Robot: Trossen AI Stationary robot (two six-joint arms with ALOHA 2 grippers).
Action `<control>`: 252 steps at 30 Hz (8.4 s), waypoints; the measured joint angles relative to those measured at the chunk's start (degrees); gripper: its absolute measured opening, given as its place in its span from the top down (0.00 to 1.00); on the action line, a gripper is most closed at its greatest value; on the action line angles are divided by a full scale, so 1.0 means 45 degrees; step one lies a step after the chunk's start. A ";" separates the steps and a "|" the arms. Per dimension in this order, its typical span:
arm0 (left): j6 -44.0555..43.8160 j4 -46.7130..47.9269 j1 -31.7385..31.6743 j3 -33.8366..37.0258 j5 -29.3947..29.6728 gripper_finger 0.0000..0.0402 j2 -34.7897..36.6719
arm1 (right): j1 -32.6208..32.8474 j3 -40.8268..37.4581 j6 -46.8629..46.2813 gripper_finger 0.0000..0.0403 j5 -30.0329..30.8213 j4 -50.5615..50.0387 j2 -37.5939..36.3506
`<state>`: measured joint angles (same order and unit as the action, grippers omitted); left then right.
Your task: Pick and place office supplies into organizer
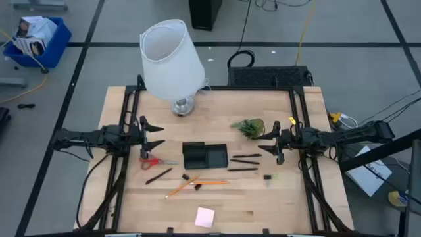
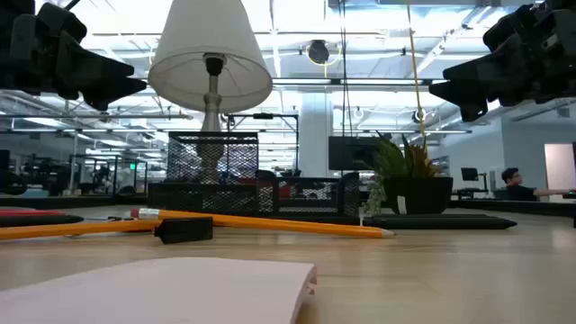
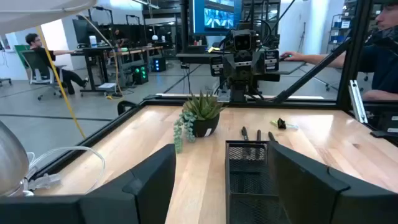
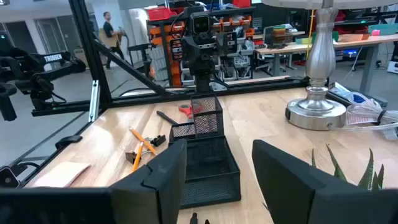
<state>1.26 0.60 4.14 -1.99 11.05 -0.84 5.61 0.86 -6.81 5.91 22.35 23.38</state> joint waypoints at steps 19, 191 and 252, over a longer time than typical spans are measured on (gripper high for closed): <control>0.0000 0.0000 0.0005 0.0002 0.0000 0.36 -0.0002 | -0.0005 -0.0002 0.0000 0.55 0.0005 0.0005 0.0005; 0.0000 -0.0178 0.0003 -0.0003 -0.0009 0.36 -0.0005 | 0.5396 1.1597 -1.3985 0.79 0.3616 -1.1406 1.4868; 0.0000 -0.0175 0.0004 -0.0003 -0.0004 0.36 0.0000 | 0.6363 1.3735 -2.1553 0.88 0.1412 -2.0106 1.2565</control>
<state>1.26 -0.19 4.16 -2.00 11.03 -0.84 34.24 62.67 -103.80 12.27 -68.13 79.92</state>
